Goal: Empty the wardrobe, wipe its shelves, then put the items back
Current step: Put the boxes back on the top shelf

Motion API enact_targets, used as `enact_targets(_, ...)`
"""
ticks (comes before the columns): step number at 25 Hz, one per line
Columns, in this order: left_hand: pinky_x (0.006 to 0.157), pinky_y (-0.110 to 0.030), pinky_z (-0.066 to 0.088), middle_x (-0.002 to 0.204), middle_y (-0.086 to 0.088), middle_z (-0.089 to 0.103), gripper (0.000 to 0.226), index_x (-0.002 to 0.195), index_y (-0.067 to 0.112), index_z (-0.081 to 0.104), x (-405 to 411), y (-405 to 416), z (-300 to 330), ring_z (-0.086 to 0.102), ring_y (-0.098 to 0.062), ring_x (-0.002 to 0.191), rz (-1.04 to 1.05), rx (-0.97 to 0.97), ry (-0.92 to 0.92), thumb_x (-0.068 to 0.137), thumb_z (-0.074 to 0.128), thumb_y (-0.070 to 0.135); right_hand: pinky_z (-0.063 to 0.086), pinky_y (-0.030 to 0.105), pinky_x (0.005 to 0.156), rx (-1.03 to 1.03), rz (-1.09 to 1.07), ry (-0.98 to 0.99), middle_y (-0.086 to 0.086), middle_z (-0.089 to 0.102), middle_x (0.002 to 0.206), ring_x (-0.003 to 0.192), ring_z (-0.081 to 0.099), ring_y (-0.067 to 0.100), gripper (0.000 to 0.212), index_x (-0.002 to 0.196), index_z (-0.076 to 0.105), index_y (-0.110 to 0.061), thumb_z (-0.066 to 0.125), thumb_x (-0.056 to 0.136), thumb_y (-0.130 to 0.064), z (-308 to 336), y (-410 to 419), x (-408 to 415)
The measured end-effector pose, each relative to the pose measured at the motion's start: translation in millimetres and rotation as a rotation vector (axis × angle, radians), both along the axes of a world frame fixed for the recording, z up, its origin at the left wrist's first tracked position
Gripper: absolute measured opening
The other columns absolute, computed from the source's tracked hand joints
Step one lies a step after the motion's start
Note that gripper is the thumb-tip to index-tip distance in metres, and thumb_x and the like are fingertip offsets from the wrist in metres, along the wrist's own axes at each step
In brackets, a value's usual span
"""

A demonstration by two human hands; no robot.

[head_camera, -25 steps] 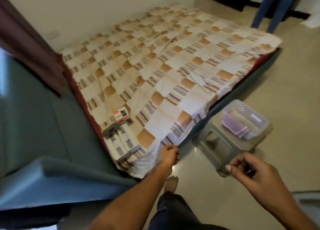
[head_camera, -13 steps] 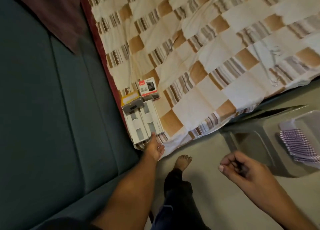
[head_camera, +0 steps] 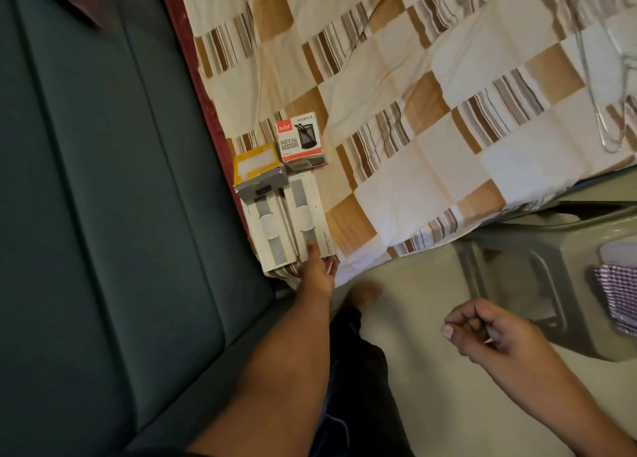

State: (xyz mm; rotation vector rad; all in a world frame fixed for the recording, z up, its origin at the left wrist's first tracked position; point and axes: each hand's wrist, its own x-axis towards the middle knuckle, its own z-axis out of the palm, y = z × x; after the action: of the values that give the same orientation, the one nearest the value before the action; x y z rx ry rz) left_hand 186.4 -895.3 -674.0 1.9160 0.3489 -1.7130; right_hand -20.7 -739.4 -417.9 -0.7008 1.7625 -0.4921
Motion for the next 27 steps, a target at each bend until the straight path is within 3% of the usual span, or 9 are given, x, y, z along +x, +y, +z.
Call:
enact_targets(2,0.064,-0.03,0.057,0.123,-0.016,0.065,0.064,0.132,0.002,0.053,-7,9,12,0.066,-0.024,0.1,0.009,-0.014,0.035,0.089,0.071,0.045,0.05,0.033,0.065,0.027,-0.019,-0.018,-0.001,0.065,0.069,0.07,0.062,0.024,0.02,0.084,0.069,-0.035,0.076,0.085,-0.016,-6,-7,-2)
enact_targets(5,0.057,-0.028,0.055,0.103,-0.017,0.068,0.056,0.117,-0.001,0.06,-26,32,48,0.062,-0.022,0.079,-0.069,-0.032,0.162,0.085,0.071,0.043,0.056,0.047,0.076,0.087,-0.072,-0.004,-0.004,0.068,0.076,0.074,0.066,0.024,0.013,0.09,0.068,-0.037,0.077,0.083,-0.032,-25,-15,-5)
enact_targets(9,0.079,-0.03,0.056,0.104,-0.007,0.07,0.073,0.136,0.009,0.057,-46,66,85,0.067,-0.018,0.084,-0.431,-0.06,0.438,0.08,0.074,0.052,0.057,0.048,0.087,0.179,-0.085,-0.002,-0.014,0.066,0.109,0.094,0.069,0.016,0.082,0.123,0.054,-0.038,0.066,0.059,-0.087,-52,-28,-2)
enact_targets(11,0.074,-0.025,0.052,0.106,-0.002,0.07,0.068,0.14,0.013,0.053,-52,72,102,0.069,-0.012,0.085,-0.601,-0.082,0.542,0.086,0.067,0.051,0.059,0.046,0.082,0.178,-0.136,-0.02,-0.008,0.065,0.113,0.095,0.07,0.018,0.085,0.128,0.05,-0.032,0.068,0.062,-0.083,-59,-38,3)
enact_targets(14,0.068,-0.024,0.05,0.097,0.001,0.072,0.07,0.138,0.011,0.055,-51,64,117,0.068,-0.01,0.077,-0.742,-0.111,0.57,0.087,0.058,0.06,0.06,0.047,0.077,0.136,-0.211,-0.001,-0.002,0.07,0.104,0.086,0.071,0.019,0.045,0.115,0.059,-0.023,0.075,0.081,-0.049,-64,-43,7)
enact_targets(17,0.058,-0.026,0.05,0.092,-0.004,0.073,0.077,0.115,0.014,0.064,-27,47,102,0.065,-0.015,0.072,-0.71,-0.002,0.309,0.079,0.052,0.081,0.058,0.039,0.074,0.148,-0.294,-0.085,0.001,0.073,0.103,0.087,0.072,0.019,0.031,0.112,0.062,-0.022,0.075,0.087,-0.034,-65,-37,6)
enact_targets(21,0.042,-0.02,0.046,0.067,-0.001,0.056,0.067,0.079,0.013,0.052,39,21,58,0.053,-0.011,0.049,-0.239,0.086,-0.199,0.076,0.059,0.08,0.058,0.036,0.072,0.17,-0.306,-0.122,-0.003,0.075,0.095,0.081,0.073,0.014,0.025,0.108,0.065,-0.022,0.075,0.087,-0.03,-66,-23,2)
enact_targets(23,0.052,-0.027,0.053,0.07,-0.003,0.058,0.064,0.088,0.011,0.057,62,2,41,0.053,-0.015,0.055,-0.126,0.062,-0.256,0.076,0.067,0.073,0.058,0.036,0.072,0.176,-0.312,-0.136,-0.006,0.076,0.09,0.076,0.073,0.011,0.022,0.106,0.067,-0.02,0.075,0.087,-0.029,-67,-17,-1)
enact_targets(27,0.085,-0.043,0.054,0.121,-0.012,0.065,0.057,0.129,0.009,0.057,71,-25,23,0.063,-0.03,0.105,-0.1,0.003,-0.207,0.089,0.073,0.045,0.055,0.034,0.073,0.172,-0.325,-0.168,-0.004,0.076,0.089,0.072,0.071,0.006,0.019,0.105,0.068,-0.018,0.074,0.088,-0.025,-68,-12,-5)
